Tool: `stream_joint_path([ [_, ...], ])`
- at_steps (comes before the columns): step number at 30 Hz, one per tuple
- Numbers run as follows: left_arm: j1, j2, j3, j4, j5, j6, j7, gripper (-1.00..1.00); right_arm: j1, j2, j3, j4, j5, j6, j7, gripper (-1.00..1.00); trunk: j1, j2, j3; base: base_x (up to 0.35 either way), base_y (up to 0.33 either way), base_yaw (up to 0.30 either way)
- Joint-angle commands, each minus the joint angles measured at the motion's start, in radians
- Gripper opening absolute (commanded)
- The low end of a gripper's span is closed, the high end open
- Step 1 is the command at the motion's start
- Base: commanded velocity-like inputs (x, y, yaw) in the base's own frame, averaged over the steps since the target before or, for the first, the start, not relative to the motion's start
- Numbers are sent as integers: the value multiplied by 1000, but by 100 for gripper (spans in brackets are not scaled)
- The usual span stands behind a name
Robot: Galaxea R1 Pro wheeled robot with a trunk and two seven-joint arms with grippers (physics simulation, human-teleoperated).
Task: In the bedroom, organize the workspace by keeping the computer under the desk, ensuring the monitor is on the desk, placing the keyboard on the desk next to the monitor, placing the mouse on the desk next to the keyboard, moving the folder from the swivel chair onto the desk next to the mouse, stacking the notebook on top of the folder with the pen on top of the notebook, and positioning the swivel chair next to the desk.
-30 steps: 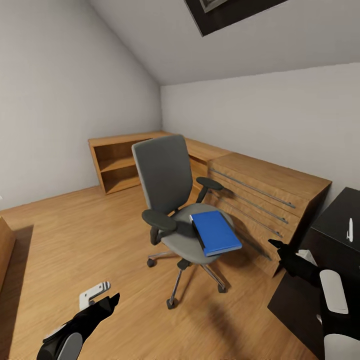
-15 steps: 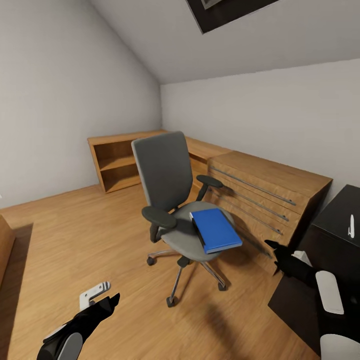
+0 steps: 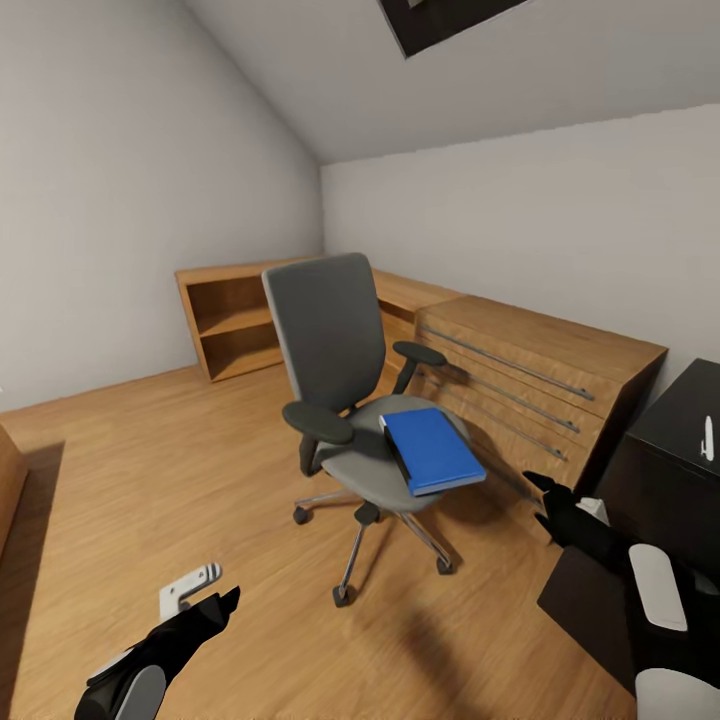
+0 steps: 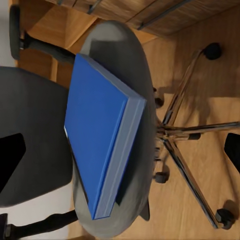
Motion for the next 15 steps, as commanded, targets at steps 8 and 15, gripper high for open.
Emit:
stream_joint_path([
  [8,-1,0,0,0,11,3,10,100,-1,-58,-2,6,-42,38,5,100,31,-57,-26,0,0,0],
  [15,-1,0,-1,0,11,3,10,100,-1,-116,2,70,-129,71,6,100,57,-106,-48,0,0,0],
])
